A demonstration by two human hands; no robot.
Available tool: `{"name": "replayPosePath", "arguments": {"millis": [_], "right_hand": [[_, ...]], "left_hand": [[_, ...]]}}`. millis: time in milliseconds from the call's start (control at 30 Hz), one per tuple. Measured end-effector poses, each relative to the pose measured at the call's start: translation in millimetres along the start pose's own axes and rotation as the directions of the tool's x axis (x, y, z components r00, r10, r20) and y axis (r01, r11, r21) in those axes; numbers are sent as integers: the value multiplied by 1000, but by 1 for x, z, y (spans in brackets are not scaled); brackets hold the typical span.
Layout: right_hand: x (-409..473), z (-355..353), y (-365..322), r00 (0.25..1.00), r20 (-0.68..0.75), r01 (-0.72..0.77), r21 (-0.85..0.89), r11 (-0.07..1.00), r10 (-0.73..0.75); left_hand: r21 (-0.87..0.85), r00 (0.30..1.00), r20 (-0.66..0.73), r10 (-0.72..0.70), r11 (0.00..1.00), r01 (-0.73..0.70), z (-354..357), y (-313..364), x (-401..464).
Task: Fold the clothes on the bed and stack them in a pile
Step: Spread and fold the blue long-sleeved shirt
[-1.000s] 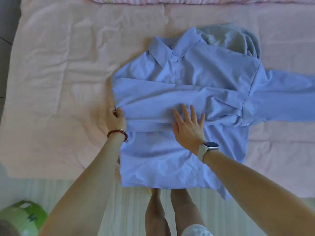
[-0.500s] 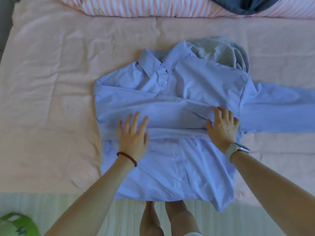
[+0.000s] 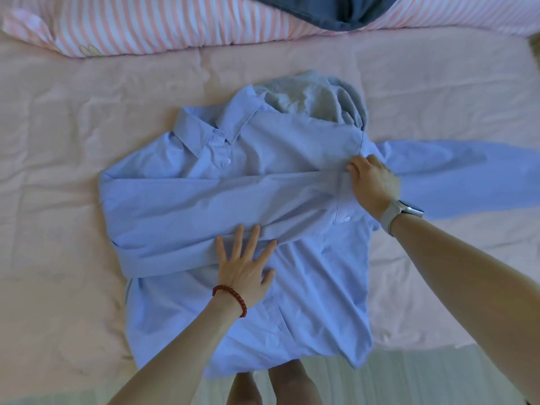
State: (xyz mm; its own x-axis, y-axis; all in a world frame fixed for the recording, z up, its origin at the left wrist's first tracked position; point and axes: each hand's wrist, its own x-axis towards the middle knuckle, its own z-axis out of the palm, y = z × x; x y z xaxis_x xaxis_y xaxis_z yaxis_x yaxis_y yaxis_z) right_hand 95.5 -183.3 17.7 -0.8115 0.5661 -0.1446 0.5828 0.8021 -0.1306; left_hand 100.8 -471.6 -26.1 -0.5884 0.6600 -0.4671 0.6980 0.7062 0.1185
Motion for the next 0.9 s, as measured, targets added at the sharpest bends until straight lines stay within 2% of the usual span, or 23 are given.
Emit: {"name": "replayPosePath", "arguments": {"millis": [133,200,300,433,533,600,700,767,900], "right_hand": [[-15,-3,8,998,24,-60,50,997,59],[-43,-4,15,996,74,-60,116,991,52],[-88,-9,35,978,173,-151,213,965,115],[-122,-21,88,947,194,-310,332,891,257],[-123,-37,142,910,170,-412,463,785,378],[-112,-45,182,848,184,-509,546,666,498],[-82,-49,251,677,272,-635,685,357,683],[-58,-45,299,604,341,-645,740,190,721],[-16,-38,372,519,471,-569,813,-123,714]], "left_hand": [[-63,1000,-22,-1,998,-1,-16,8,13],[-79,998,-51,24,996,-28,-31,16,19],[-44,994,-73,76,996,-80,-52,35,30],[-39,991,-57,118,992,-121,-80,83,54],[-59,987,-38,154,986,-157,-99,132,75],[-57,985,-19,173,983,-174,-107,165,94],[-71,982,15,188,980,-187,-111,223,134],[-76,978,55,200,978,-196,-109,266,165],[-68,973,130,189,981,-181,-93,342,218]]}}
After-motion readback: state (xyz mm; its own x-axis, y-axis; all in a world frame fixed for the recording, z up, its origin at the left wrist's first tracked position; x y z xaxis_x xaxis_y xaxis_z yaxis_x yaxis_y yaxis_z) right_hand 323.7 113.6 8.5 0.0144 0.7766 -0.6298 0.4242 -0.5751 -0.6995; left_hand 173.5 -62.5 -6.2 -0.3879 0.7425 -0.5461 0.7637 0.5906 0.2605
